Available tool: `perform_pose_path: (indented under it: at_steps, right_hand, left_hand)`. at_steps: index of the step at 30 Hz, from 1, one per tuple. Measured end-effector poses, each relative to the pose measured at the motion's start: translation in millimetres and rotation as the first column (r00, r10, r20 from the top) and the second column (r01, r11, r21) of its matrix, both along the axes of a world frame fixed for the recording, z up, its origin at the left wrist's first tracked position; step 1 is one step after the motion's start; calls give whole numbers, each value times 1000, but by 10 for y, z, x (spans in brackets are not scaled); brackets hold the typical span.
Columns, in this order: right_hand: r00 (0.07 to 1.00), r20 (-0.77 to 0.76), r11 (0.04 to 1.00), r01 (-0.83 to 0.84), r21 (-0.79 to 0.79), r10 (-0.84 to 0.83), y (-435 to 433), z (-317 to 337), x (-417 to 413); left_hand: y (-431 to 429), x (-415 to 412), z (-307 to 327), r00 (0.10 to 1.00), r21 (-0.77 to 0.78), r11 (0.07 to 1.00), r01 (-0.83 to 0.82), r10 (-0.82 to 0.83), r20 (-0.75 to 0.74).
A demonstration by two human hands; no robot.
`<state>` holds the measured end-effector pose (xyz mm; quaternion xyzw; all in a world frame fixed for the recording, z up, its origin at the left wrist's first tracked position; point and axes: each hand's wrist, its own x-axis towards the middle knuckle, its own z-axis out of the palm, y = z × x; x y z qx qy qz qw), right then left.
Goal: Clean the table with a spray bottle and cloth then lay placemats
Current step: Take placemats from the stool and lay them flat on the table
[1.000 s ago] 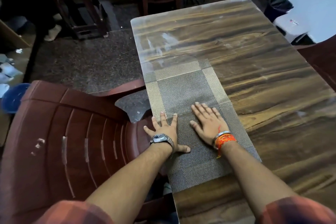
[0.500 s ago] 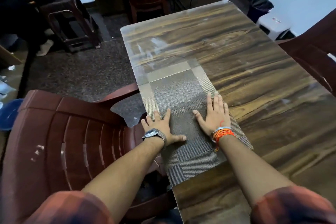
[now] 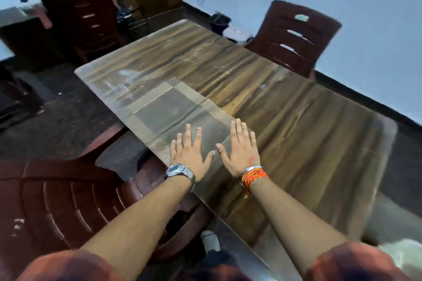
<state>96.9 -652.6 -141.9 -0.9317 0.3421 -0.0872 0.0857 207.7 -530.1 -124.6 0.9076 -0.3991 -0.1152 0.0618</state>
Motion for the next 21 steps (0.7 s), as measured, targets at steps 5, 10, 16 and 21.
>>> perform_pose_path:
  at_steps: [5, 10, 16, 21]
  right_hand:
    - [980, 24, 980, 200, -3, -200, 563, 124, -879]
    - [922, -48, 923, 384, 15, -383, 1060, 104, -1914]
    - [808, -81, 810, 586, 22, -583, 1377, 119, -3139]
    - [698, -70, 695, 716, 63, -713, 1491, 99, -4052]
  left_hand:
    - [184, -751, 64, 981, -99, 976, 193, -193, 4]
    - [301, -1692, 70, 908, -106, 907, 407, -415, -61]
    - [291, -2743, 56, 781, -88, 785, 614, -620, -77]
    - [203, -3668, 76, 688, -63, 691, 720, -723, -61]
